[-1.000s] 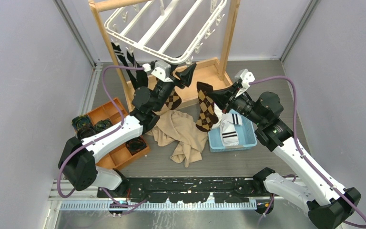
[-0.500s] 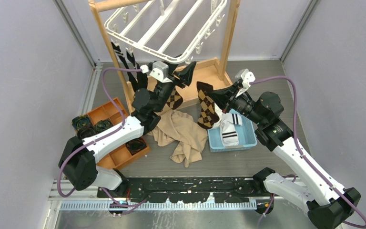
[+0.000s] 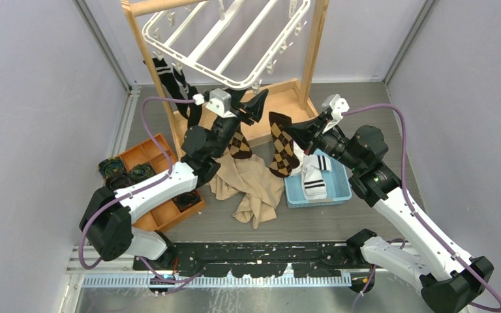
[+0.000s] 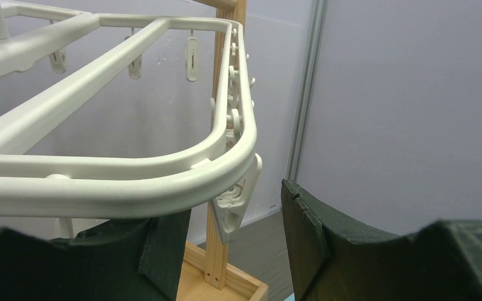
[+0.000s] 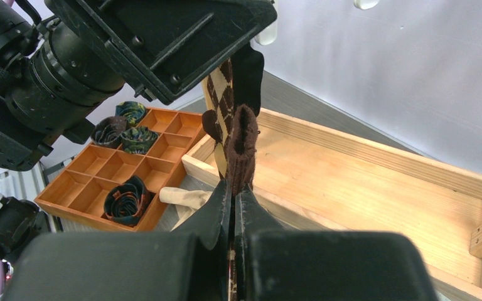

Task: Clip the socks to the hanger
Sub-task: Open the clamp at the hanger, then clamp the sock onto the hanger.

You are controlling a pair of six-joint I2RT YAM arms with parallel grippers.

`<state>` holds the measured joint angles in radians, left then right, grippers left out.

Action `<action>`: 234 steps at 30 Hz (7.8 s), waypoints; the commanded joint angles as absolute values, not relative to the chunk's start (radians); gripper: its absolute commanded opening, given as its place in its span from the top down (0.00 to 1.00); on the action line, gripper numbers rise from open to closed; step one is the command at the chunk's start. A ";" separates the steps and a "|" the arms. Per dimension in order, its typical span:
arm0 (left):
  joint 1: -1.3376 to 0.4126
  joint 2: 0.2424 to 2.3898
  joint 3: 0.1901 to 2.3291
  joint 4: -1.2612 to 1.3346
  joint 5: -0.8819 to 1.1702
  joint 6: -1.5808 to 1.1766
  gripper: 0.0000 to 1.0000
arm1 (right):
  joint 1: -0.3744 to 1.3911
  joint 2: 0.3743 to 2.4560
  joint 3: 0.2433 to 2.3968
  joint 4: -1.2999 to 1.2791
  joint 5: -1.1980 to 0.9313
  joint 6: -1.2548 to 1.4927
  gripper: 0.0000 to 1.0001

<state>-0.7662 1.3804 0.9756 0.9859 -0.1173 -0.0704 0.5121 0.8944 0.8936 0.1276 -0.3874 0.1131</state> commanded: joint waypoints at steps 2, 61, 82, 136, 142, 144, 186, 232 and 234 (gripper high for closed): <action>-0.772 1.349 0.983 1.079 -0.154 -0.059 0.47 | 0.505 0.885 0.899 0.191 -0.400 0.128 0.99; -0.793 1.444 1.081 1.220 -0.280 -0.070 0.45 | 0.495 0.890 0.876 0.216 -0.434 0.155 0.99; -0.793 1.444 1.092 1.226 -0.286 -0.081 0.65 | 0.491 0.888 0.871 0.212 -0.439 0.156 0.99; -0.771 1.238 1.205 0.662 -0.465 -0.687 1.00 | 0.491 1.279 1.189 0.627 -0.730 0.839 0.99; -0.761 1.225 1.200 0.662 -0.449 -0.711 1.00 | 0.491 1.290 1.208 0.650 -0.783 0.874 0.99; -0.759 1.224 1.200 0.665 -0.444 -0.718 1.00 | 0.490 1.291 1.205 0.647 -0.788 0.876 0.99; -0.718 1.209 1.166 0.713 -0.377 -0.834 1.00 | 0.487 1.376 1.219 0.898 -0.887 1.050 0.99; -0.696 1.201 1.137 0.744 -0.316 -0.900 1.00 | 0.546 1.460 1.261 0.936 -0.719 1.071 0.99; -0.695 1.202 1.135 0.749 -0.314 -0.903 1.00 | 0.543 1.465 1.261 0.930 -0.711 1.081 0.99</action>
